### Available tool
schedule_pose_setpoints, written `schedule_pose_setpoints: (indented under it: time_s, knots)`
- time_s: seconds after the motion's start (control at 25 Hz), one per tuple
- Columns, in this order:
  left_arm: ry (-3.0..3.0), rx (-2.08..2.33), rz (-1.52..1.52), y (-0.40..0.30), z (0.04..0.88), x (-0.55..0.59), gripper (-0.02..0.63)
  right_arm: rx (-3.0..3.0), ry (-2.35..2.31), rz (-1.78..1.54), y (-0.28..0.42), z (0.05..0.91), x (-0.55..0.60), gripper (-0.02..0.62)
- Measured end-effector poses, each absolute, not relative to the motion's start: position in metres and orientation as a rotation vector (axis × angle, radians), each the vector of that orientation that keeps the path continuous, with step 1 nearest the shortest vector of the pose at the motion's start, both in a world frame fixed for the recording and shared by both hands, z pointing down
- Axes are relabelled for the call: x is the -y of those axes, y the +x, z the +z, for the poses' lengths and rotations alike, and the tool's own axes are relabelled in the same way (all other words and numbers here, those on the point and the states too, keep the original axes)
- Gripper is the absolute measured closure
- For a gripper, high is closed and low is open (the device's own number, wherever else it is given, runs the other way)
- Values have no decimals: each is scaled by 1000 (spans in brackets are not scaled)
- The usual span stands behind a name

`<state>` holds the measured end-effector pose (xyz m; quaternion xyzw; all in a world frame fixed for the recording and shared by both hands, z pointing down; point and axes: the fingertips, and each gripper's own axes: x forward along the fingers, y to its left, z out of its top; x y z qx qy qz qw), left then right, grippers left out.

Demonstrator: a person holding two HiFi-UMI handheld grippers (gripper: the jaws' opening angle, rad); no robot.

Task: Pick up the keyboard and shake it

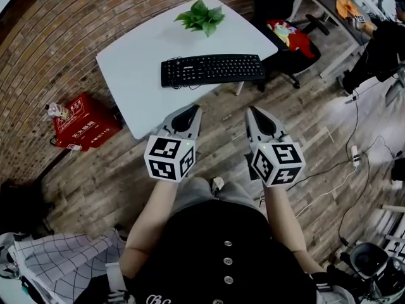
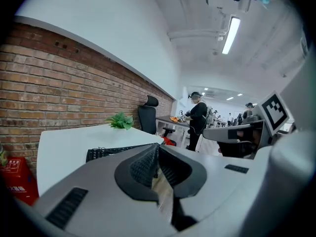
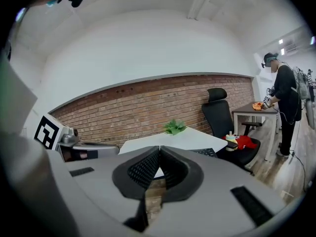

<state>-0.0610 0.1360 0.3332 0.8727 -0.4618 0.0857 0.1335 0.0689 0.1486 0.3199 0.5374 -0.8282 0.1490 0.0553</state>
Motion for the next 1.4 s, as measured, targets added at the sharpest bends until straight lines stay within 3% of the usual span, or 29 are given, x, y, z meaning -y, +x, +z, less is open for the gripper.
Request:
schedule_pose_setpoints:
  time_s: [0.48, 1.4]
  knots:
    - [2479, 1292, 258, -39, 358, -109, 583, 2525, 1543, 567, 78, 353, -120, 568]
    - [2474, 1091, 334, -58, 390, 71, 583, 2409, 1663, 686, 51, 378, 54, 568]
